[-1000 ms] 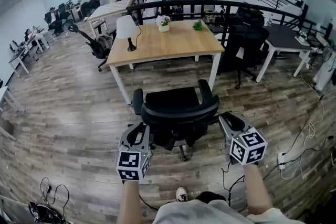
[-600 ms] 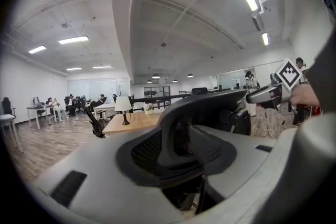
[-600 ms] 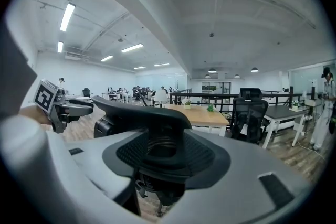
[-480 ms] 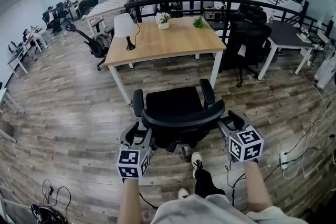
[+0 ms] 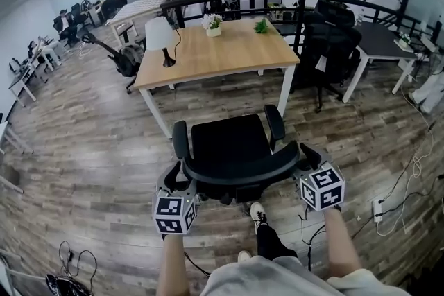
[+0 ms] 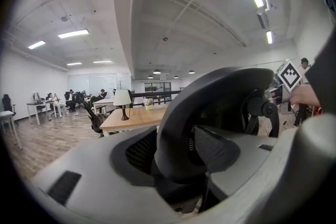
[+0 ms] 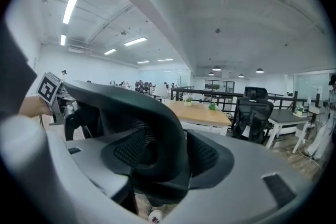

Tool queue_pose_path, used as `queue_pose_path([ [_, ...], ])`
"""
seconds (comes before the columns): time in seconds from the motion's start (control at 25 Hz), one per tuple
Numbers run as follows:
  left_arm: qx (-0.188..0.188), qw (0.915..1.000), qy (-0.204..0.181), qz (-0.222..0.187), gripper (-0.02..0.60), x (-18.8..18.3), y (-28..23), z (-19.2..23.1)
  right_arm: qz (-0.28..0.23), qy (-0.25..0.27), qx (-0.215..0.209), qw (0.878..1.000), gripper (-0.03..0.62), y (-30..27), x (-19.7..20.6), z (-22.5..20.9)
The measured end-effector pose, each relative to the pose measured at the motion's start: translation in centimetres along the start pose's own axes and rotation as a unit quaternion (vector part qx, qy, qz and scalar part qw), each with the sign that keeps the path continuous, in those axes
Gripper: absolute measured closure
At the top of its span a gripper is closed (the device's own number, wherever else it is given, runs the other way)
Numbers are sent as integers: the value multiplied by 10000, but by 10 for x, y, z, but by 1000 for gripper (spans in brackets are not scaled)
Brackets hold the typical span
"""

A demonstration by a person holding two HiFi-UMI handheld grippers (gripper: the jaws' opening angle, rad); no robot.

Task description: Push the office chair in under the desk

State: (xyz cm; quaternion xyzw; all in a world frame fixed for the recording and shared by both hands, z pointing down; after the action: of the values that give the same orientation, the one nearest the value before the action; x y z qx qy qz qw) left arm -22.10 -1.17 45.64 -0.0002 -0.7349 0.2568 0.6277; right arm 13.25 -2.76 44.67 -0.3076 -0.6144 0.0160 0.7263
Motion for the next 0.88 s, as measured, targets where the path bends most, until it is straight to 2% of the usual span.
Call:
queue_pose_path([
  [0.36, 156, 9999, 61, 12, 291, 2, -15, 8, -210, 230, -250, 9992, 319, -22, -3, -8],
  [0.6, 463, 9989, 109, -40, 286, 12, -30, 13, -232, -133, -600, 9978, 315, -30, -1, -13],
  [0.88, 545, 9984, -56, -143, 288, 12, -38, 13, -344, -3, -579, 9977, 315, -34, -3, -14],
])
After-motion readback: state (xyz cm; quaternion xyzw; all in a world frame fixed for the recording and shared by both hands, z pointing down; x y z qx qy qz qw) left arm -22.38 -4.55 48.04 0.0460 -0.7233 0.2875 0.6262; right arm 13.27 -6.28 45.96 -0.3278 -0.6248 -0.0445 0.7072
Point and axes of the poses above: the fingertips, and each gripper's own axes: y backward along the fingers, z to its left, x out of its underside, the point moved 8 cm from there along y, backward along the fingers, and after that the axes turned 7 degrees about z, right-handed, at the moved point
